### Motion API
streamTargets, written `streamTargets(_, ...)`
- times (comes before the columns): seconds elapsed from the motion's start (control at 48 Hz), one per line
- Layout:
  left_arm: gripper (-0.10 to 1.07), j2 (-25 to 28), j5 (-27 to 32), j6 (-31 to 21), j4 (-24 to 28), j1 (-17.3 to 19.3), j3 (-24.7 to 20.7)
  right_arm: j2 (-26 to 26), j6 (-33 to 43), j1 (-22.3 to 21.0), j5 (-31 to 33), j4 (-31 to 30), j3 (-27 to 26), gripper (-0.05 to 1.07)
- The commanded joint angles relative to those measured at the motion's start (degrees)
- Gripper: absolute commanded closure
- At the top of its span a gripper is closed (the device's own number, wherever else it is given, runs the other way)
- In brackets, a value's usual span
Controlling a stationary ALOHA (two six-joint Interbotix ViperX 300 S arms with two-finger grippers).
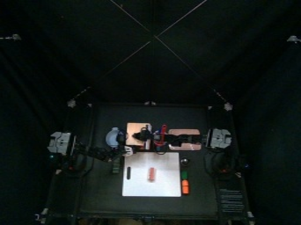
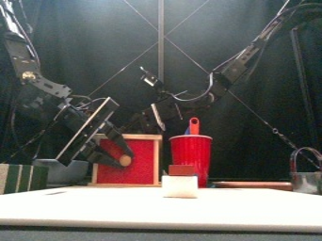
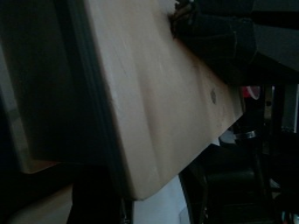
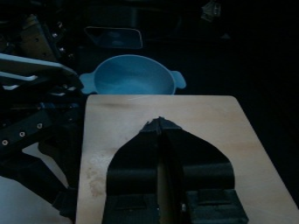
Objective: Open drawer
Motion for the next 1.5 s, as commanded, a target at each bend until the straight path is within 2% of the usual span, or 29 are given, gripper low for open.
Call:
streamTargets(0.0,0.32,-0.4,0.6,0.2,0.2,-0.4,-0.6,0.6,-0.2,-0.2,0.4,0.0,0.4,0.98)
streamTargets(0.25,0.32,-1.0,5.8,0.0,0.1,-4.9,-0.6,0.4,-0.2,-0.4,0.6,0.0,0.4,0.98)
streamTargets(0.917,0.33,-1.6,10.9,-0.3,-2.5,-14.4,-1.2,0.0,-0.3,-0.7,1.1,-0.2,-0.9,0.98)
streamTargets(1.104,0.33,-1.6,10.8,-0.3,-3.8,-15.2,-1.2,0.0,-0.3,-0.8,1.4,-0.3,-1.3,0.98)
streamTargets(1.479,0.27,-1.1,10.6,-0.1,-3.8,-13.6,-1.1,0.0,-0.3,-0.8,1.6,-0.4,-1.3,0.98)
